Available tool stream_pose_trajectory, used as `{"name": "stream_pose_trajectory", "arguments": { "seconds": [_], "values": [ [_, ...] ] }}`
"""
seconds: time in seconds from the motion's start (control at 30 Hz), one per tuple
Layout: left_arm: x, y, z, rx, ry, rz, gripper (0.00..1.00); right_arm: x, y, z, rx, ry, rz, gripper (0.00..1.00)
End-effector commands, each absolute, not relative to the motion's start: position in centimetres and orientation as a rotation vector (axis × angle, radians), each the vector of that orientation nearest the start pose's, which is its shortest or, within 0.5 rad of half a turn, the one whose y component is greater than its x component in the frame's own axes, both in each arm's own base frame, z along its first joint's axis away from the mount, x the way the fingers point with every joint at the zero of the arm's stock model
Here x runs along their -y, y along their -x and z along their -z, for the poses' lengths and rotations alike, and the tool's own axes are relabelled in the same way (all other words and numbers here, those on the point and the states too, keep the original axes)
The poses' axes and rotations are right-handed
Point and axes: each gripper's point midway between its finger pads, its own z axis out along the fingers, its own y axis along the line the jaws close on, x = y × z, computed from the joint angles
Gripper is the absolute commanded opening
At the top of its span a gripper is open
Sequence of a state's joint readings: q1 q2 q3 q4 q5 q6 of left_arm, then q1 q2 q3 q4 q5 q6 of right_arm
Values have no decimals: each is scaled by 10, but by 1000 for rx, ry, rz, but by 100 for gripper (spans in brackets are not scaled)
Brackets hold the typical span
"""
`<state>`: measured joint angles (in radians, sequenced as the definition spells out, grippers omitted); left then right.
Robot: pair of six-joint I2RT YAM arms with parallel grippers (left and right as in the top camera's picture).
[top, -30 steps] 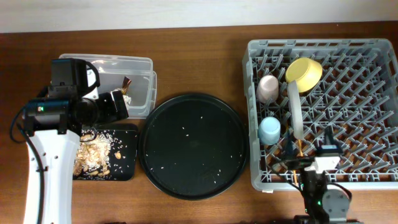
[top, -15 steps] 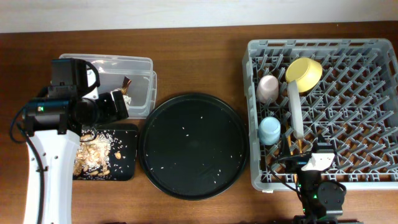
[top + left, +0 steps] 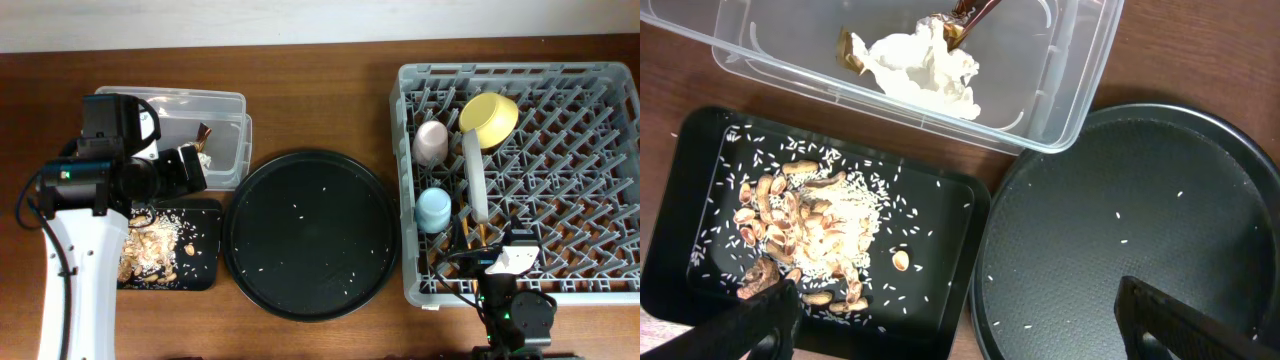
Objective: Sort waste into correct bins and load items into the dishwasher rack
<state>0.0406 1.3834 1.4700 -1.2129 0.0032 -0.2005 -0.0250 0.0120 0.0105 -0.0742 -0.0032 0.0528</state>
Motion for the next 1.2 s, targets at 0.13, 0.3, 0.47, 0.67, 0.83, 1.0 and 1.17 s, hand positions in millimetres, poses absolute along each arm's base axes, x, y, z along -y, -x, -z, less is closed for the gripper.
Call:
{"name": "stream_pose_trajectory", "arguments": {
  "seconds": [0.13,0.3,0.47,0.67,0.83,1.0,1.17],
  "values": [
    [-7,-297,-272,-2542,279,72,99,7,-246,-156,-1647,-78,-19,98],
    [9,-229,-343,-2245,173,127,99,7,-246,-156,-1647,-78,-19,98],
    [6,-162,-289,-2182,169,132,99,7,-246,-156,-1647,-78,-19,98],
    [11,-208,-244,-1840,128,180,99,7,-246,-156,-1647,-78,-19,98],
    [17,-248,-256,-1469,78,220,99,7,-246,-156,-1647,-78,-19,98],
    [17,-252,-213,-1494,80,218,99,7,-246,-156,-1647,-78,-19,98],
    [14,-249,-174,-1580,99,203,99,7,-246,-156,-1647,-78,-19,98]
  ]
}}
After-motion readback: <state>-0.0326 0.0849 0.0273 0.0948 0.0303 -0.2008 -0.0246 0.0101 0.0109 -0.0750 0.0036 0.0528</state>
